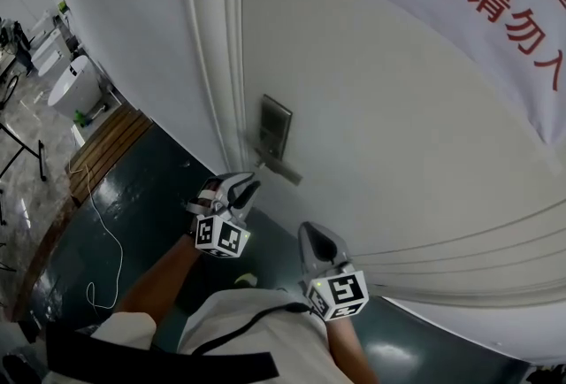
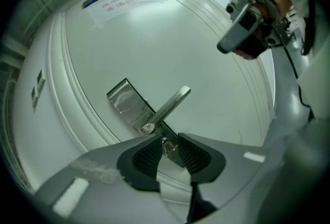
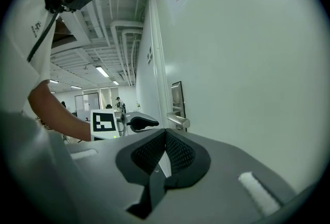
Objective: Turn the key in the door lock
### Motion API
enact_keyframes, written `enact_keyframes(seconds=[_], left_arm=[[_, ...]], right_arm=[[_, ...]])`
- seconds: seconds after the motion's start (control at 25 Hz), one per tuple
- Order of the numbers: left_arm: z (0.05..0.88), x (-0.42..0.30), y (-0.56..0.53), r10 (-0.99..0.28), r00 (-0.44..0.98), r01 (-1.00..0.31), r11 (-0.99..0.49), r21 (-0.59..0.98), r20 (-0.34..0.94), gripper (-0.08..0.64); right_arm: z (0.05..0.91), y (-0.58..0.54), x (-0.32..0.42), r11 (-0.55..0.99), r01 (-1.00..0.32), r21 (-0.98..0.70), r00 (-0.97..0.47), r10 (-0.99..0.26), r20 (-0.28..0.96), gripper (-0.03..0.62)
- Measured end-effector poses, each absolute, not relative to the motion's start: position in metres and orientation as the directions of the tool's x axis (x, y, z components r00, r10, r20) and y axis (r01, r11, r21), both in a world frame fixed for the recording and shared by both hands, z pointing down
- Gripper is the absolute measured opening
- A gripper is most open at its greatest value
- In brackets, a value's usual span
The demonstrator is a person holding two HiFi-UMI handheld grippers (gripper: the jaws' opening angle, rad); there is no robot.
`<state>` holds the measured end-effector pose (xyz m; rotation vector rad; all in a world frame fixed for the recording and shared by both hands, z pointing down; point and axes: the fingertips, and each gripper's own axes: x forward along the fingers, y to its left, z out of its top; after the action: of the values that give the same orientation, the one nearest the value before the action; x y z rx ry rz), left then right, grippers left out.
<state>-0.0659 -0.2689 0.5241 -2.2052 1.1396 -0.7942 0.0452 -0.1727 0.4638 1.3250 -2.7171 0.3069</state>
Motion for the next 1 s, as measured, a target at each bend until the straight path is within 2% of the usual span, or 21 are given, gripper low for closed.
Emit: enact_keyframes(seconds=[0.16,0.4,1.0], left_arm=[[0.545,-0.072,-0.284,-0.860,0.419,-0.419,-0.467,-0.779,0.291,0.156],[0.557,-0.069,-0.304,-0.891,0.368,-0.307,-0.388,-0.869,0.267,0.174],[0.571,-0.063,-0.329,-0.889,0.369,-0.242,-0.374,-0.896,0.271,0.181]], right_arm=[[0.465,-0.175,0.044,0.599,-0.790,-0.131,-0.613,-0.769,0.182,0.009],[0.470,-0.174,0.049,0.578,-0.806,-0.126,-0.591,-0.782,0.199,0.009],[0.477,-0.176,0.053,0.522,-0.844,-0.123,-0.536,-0.814,0.223,0.009]])
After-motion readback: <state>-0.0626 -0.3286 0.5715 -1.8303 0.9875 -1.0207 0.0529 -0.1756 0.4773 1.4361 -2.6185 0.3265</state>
